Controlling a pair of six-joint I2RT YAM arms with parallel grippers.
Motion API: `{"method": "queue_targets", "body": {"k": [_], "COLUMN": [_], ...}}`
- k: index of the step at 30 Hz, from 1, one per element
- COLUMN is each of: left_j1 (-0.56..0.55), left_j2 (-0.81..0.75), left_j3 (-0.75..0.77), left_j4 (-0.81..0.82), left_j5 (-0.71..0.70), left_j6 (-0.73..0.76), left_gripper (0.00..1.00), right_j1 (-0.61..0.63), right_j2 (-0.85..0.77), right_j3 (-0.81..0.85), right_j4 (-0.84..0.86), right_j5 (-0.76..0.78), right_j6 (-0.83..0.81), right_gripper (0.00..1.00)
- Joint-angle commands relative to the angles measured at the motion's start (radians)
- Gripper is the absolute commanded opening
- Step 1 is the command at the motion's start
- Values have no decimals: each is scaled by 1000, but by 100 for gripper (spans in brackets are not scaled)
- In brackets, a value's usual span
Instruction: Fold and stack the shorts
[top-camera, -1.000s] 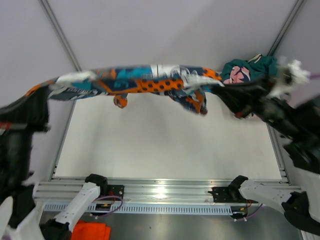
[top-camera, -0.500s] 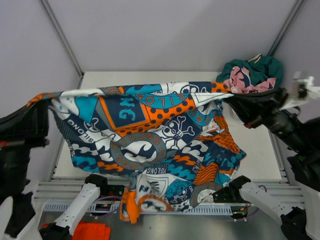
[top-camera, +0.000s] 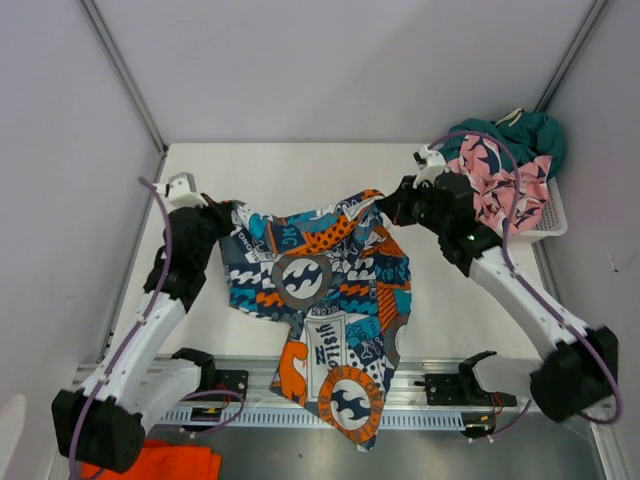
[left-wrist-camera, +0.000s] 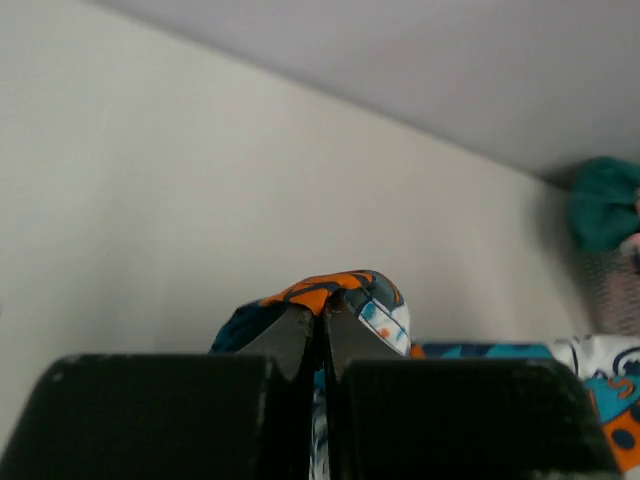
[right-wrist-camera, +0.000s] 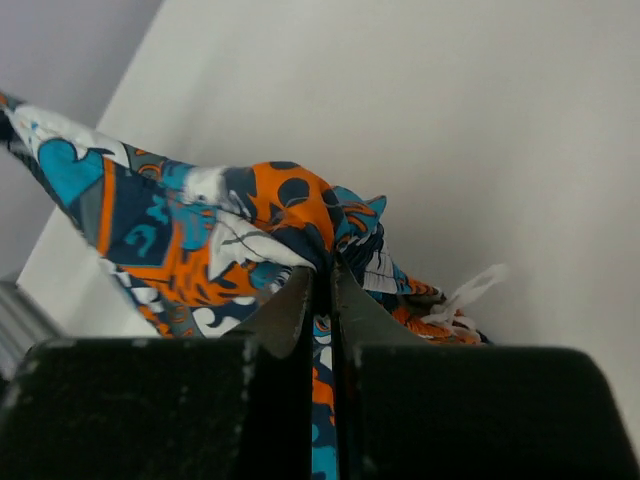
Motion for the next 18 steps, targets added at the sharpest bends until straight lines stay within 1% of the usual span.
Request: {"method": "queue_targets", "body": {"k": [1, 2, 3, 4, 6, 7, 8, 9, 10, 11, 12, 13, 14, 15, 16, 17, 18], "left_j1": [6, 6, 7, 10, 22, 30, 51, 64, 93, 104, 116, 125, 131, 131, 130, 130, 130], "left_j2": [87, 126, 204, 244, 333, 423, 465, 505, 580, 618, 660, 754, 801, 839, 865, 869, 847], "left_j3": [-55, -58, -56, -46, 8, 61, 116, 169, 196, 226, 341, 400, 457, 647, 689, 718, 708], "left_j4": [223, 235, 246, 264, 258, 241, 232, 226, 223, 217, 205, 110, 32, -51, -147, -168, -165], "left_j5": [-228, -254, -277, -311, -326, -327, -320, -314, -299, -262, -241, -224, -225, -233, -238, -231, -216], "left_j6": [-76, -99, -107, -117, -131, -136, -140, -143, -145, -145, -137, -133, -125, -113, -105, -110, -110], "left_gripper": [0, 0, 0, 0, 0, 0, 0, 0, 0, 0, 0, 24, 55, 98, 99, 99, 99], "right_j1": [-57, -66, -83, -94, -114, -132, -143, -155, -180, -192, -203, -214, -217, -218, -221, -234, -241], "right_j2": [151, 210, 270, 393, 523, 649, 716, 780, 919, 992, 1073, 1157, 1312, 1366, 1394, 1372, 1321], "right_j3": [28, 57, 94, 185, 310, 380, 530, 621, 718, 940, 1087, 1249, 1415, 1672, 1738, 1748, 1619], "right_j4": [299, 330, 339, 345, 329, 319, 289, 258, 232, 150, 64, -34, -220, -286, -334, -358, -339], "right_j5": [13, 13, 17, 6, 5, 2, 2, 28, 37, 37, 40, 54, 78, 127, 132, 131, 122], "right_j6": [41, 39, 39, 38, 38, 38, 36, 45, 55, 59, 67, 62, 58, 53, 50, 56, 67], "right_gripper": [0, 0, 0, 0, 0, 0, 0, 0, 0, 0, 6, 33, 79, 98, 100, 100, 99]}}
